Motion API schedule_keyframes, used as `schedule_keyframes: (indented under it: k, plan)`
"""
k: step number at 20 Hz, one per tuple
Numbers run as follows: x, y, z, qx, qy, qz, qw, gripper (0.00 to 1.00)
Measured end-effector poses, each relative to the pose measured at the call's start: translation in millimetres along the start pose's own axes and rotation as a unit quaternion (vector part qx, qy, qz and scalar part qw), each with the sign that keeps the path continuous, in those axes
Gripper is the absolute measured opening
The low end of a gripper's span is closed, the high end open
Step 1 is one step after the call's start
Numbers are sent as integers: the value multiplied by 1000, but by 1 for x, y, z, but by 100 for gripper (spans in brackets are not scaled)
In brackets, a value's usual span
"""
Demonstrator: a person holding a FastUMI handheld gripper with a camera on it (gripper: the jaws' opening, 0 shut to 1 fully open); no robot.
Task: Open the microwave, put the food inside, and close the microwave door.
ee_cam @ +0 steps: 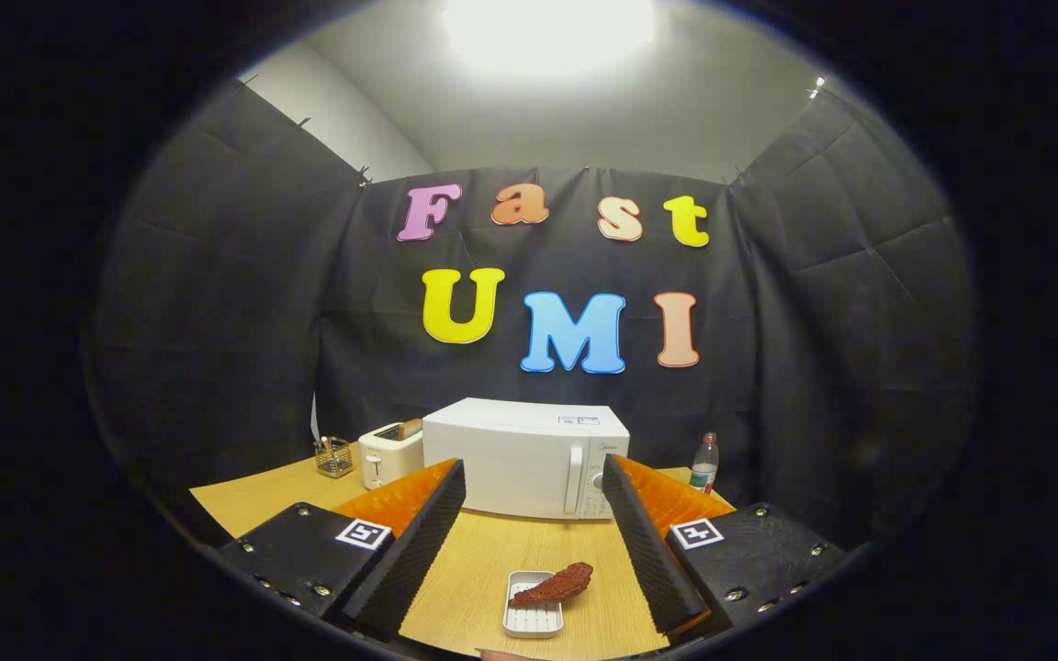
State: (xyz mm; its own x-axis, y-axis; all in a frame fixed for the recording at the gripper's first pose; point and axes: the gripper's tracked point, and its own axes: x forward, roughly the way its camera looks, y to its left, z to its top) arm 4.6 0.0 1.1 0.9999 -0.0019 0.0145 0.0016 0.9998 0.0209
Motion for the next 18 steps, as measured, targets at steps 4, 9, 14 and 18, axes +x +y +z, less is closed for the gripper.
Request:
schedule_keyframes:
  k: [4,9,14,18]
  plan:
    - [14,-1,-11,9,0,3,1000,95]
    - [47,-2,-30,7,7,6,1000,95]
    - [95,-9,-43,25,-9,3,1000,95]
    - [140,-19,-50,47,-15,-4,999,95]
